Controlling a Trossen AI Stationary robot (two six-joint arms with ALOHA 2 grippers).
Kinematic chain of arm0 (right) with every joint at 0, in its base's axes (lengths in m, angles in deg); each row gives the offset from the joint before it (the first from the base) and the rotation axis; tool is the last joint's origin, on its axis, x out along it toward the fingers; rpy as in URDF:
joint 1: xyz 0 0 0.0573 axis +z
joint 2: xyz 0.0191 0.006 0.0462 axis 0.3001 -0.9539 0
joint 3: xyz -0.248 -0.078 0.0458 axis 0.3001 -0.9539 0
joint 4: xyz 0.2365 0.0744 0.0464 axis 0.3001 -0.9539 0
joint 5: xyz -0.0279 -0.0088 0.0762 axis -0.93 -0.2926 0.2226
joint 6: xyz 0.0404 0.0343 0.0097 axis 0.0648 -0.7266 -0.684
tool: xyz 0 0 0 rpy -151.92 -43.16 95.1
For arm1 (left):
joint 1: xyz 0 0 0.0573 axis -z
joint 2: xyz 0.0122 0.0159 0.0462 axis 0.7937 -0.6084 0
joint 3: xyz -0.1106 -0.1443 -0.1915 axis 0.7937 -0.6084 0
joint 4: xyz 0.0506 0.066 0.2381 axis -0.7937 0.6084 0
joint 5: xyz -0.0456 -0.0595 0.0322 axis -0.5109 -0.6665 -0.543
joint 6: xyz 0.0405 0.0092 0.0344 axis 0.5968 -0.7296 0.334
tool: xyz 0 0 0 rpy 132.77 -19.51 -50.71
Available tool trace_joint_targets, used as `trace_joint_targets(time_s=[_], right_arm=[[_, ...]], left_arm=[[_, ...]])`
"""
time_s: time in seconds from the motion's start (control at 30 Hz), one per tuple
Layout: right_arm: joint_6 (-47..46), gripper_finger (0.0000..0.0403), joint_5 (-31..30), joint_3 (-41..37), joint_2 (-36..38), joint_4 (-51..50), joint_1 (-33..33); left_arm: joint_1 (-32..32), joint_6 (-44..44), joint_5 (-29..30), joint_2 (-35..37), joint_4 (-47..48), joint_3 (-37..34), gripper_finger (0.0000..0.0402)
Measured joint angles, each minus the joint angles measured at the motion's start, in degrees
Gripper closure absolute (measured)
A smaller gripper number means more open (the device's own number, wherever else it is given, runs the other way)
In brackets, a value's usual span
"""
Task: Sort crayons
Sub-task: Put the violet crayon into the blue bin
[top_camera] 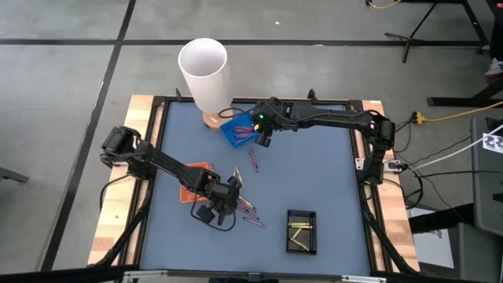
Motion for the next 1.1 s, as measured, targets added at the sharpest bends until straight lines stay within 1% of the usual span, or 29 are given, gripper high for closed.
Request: trace_joint_targets(time_s=[0.1, 0.57, 0.97, 1.1], right_arm=[[0.0, 0.0251, 0.0, 0.0, 0.0, 0.0, 0.0], [0.0, 0.0251, 0.0, 0.0, 0.0, 0.0, 0.0], [0.0, 0.0251, 0.0, 0.0, 0.0, 0.0, 0.0], [0.0, 0.0251, 0.0, 0.0, 0.0, 0.0, 0.0]], left_arm=[[0.0, 1.4, 0.0, -0.8, -0.2, 0.0, 0.0311], [0.0, 2.3, -0.7, -4.0, -0.4, 0.0, 0.0312], [-0.3, 2.3, -1.4, -4.7, -0.7, 0.0, 0.0312], [-0.3, 2.3, -1.4, -4.7, -0.7, 0.0, 0.0325]])
